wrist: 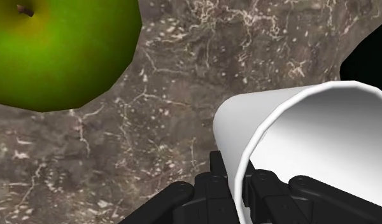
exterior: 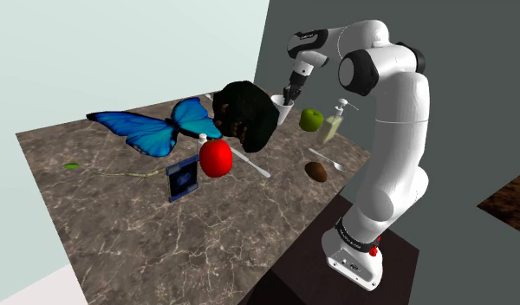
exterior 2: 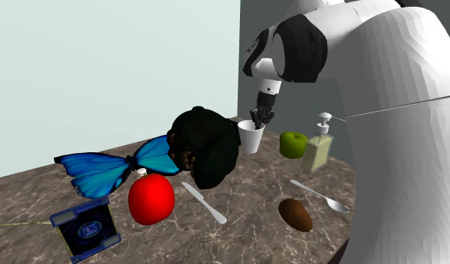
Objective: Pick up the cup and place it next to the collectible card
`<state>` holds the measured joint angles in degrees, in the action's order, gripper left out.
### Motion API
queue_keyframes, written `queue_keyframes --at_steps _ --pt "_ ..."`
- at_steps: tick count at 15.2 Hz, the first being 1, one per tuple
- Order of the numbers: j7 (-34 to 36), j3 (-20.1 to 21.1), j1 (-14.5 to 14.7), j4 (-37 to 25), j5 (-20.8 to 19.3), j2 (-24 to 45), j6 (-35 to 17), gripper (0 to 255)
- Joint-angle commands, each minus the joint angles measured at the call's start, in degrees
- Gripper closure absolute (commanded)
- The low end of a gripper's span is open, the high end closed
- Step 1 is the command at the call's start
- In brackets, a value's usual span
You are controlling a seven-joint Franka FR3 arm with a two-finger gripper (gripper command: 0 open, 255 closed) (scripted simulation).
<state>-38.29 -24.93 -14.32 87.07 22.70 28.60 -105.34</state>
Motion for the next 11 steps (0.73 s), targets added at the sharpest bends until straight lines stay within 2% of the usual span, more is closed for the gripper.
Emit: queue_keyframes --at_steps 1,11 --pt "0.28 -0.17 0.07 -0.34 -0.34 -0.71 0.98 255" --pt "1.99 -0.65 -0.32 -5.81 -1.39 -2.24 7.61 255"
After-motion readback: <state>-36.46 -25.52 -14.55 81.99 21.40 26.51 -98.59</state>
